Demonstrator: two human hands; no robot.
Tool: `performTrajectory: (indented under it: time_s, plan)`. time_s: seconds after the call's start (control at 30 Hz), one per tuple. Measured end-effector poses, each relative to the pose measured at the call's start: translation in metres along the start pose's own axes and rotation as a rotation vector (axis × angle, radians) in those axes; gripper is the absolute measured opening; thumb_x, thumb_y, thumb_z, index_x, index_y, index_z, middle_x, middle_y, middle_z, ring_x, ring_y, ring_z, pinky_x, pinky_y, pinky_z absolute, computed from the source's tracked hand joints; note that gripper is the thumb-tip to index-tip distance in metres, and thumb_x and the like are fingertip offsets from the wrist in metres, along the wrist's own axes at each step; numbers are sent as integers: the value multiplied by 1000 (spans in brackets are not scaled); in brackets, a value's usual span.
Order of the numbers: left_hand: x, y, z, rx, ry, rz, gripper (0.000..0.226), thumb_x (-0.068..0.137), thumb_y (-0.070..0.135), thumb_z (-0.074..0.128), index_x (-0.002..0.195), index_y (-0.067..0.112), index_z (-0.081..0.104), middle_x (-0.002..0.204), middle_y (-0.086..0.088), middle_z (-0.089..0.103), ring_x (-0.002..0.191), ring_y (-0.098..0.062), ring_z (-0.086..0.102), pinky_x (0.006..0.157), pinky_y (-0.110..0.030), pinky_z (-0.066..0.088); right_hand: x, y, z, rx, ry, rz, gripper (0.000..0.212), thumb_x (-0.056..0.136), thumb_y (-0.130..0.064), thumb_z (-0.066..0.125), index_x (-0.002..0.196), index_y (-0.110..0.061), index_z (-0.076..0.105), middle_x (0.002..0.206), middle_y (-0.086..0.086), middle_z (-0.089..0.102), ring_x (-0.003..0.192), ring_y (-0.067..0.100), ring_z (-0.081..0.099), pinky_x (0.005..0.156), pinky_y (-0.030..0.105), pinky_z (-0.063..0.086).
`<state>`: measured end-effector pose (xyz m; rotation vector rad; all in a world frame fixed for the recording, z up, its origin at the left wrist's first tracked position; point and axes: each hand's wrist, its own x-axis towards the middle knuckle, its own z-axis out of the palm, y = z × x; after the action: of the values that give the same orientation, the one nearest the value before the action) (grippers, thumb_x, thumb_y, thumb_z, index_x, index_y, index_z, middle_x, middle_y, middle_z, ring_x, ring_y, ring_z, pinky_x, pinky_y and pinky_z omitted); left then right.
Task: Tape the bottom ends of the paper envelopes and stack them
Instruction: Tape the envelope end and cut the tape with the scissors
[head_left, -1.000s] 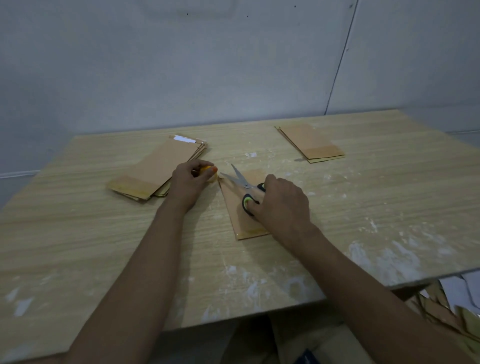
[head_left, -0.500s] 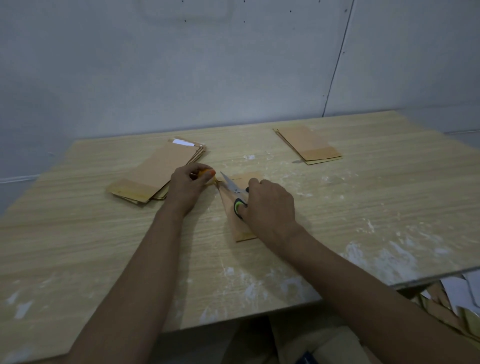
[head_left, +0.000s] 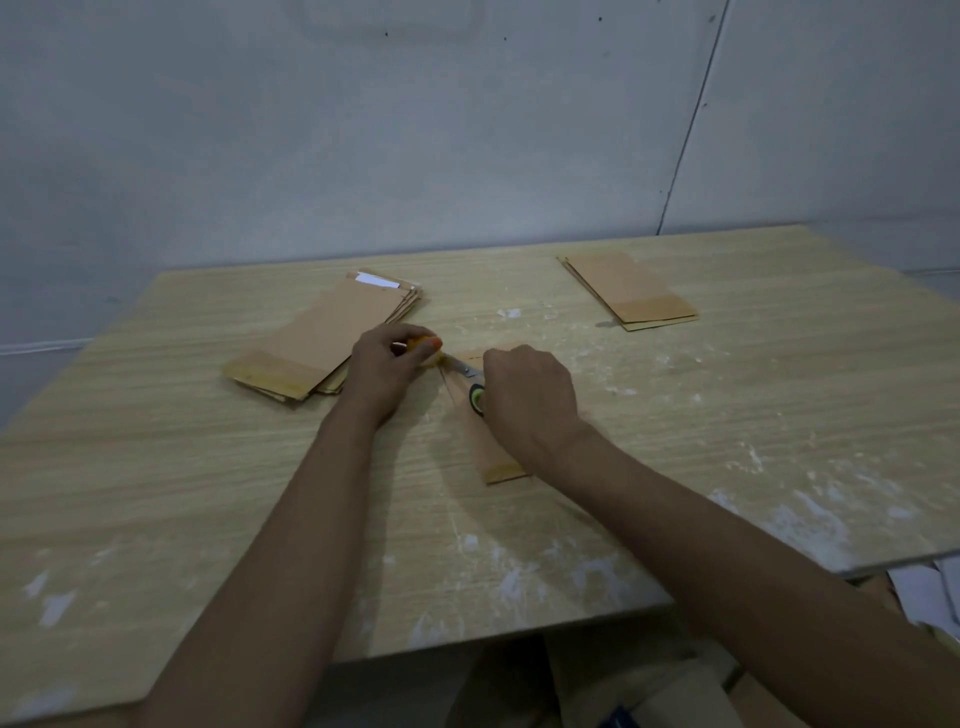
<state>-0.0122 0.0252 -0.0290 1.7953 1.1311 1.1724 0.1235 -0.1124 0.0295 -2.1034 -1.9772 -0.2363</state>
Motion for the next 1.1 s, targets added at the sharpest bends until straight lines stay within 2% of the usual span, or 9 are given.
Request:
performTrajectory:
  time_s: [0.1,0.23,0.4,0.57,0.67,0.77,0.9,1.0,1.1]
  plan:
    - [0,0,-1,2,9,-1,6,87,18,74,92,15,78,94,-3,70,77,-15,59,70,-26,48,3,0,1,34,-22,-3,12,100,-24,50,97,-13,52,103,10,60,92,28,56,67,32,33]
    - [0,3,-2,-76,51,-9,5,88,17,74,92,17,76,100,-7,69,75,-13,59,61,-16,47,9,4,8,97,-58,63,36,88,-44,63,90,-15,41,86,5,44,80,23,41,66,31,31]
    - [1,3,-2,-147,169,32,14,84,16,78,91,28,74,105,-16,66,81,-14,54,75,-26,45,12,10,15,139,-3,72,38,86,-46,63,97,-11,53,86,4,46,88,27,54,66,31,33]
    - [7,-2,-5,-124,248,34,17,86,29,75,99,18,74,101,-20,68,74,-17,55,69,-32,48,15,20,20,220,22,133,43,82,-53,63,91,-11,56,85,5,51,85,27,56,63,30,35]
    - [8,-2,-2,-148,258,33,12,91,23,70,99,13,70,99,-19,69,66,-14,58,63,-30,52,17,25,23,271,0,157,46,79,-57,64,82,-12,51,78,3,49,76,25,53,59,29,33]
    - [7,-2,1,-166,259,22,11,93,17,68,100,8,68,95,-14,68,61,-10,58,60,-23,51,19,29,25,313,-4,179,46,78,-57,63,79,-13,48,79,4,50,74,25,51,59,29,33]
    - [9,-1,4,-216,266,8,13,93,18,69,102,9,66,88,-1,66,62,-13,63,61,-24,51,26,40,23,337,14,222,43,81,-50,66,81,-11,48,80,4,49,74,23,48,59,29,33]
    - [14,0,10,-209,231,29,11,92,18,70,101,13,65,94,-9,67,70,-22,68,68,-30,55,35,55,22,306,32,272,39,84,-46,67,83,-10,51,79,3,47,74,23,46,56,29,31]
    - [24,5,21,-169,205,56,9,90,15,71,93,22,67,92,-4,69,76,-15,66,75,-36,57,48,71,30,309,33,336,38,86,-44,68,84,-10,53,85,7,54,78,26,52,60,29,33]
